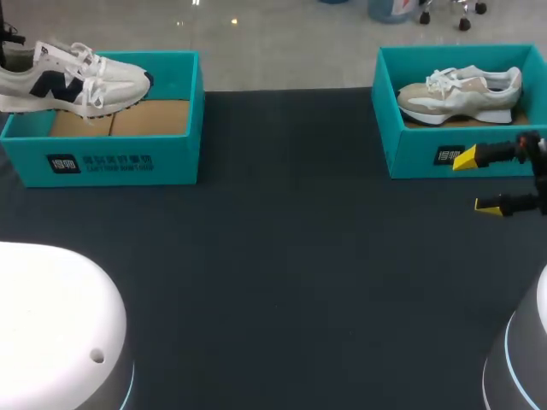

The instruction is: Take the shoe out of the shoebox, open the shoe tongue, remove and reinsert the insole, then place the shoe into the shoebox

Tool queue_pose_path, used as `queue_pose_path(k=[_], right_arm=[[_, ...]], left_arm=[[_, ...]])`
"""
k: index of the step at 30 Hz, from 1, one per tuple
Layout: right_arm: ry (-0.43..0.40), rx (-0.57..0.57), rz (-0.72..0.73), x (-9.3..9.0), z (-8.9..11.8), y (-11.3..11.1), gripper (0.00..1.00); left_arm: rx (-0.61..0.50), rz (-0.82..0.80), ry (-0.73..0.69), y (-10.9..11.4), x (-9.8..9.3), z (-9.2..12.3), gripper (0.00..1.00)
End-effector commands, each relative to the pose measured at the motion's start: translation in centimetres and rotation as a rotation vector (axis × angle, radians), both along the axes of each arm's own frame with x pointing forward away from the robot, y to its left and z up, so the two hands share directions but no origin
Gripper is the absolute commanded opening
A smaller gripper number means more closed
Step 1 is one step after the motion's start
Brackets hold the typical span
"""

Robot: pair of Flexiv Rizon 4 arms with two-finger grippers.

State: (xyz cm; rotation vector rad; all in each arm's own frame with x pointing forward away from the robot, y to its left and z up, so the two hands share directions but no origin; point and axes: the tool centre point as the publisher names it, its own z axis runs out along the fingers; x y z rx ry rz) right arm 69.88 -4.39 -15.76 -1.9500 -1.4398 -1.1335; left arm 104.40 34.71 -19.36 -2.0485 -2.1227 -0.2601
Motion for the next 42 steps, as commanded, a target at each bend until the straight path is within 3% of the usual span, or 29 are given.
queue_pose_path(k=[1,9,18,31,42], right_arm=[[0.002,-0.003,-0.002,-0.1,-0.1,0.1,1.00],[0.002,-0.003,-0.002,-0.1,-0.1,0.1,1.00],[0.002,-0.003,-0.002,-0.1,-0.1,0.1,1.00],[0.002,-0.003,-0.002,-0.1,-0.1,0.1,1.00],[0.002,-0.003,-0.002,-0.1,-0.1,0.1,1.00]], left_arm=[[0.001,0.004,0.010,0.0,0.4,0.3,0.00],[-0.009,-0.028,-0.008,-0.2,0.4,0.2,0.00],[-0.012,-0.079,-0.054,-0.6,1.9,-0.9,0.00],[-0.033,-0.073,-0.066,-2.1,4.2,-6.2,0.00],[-0.045,-0.107,-0.085,-2.3,3.8,-11.4,0.00]])
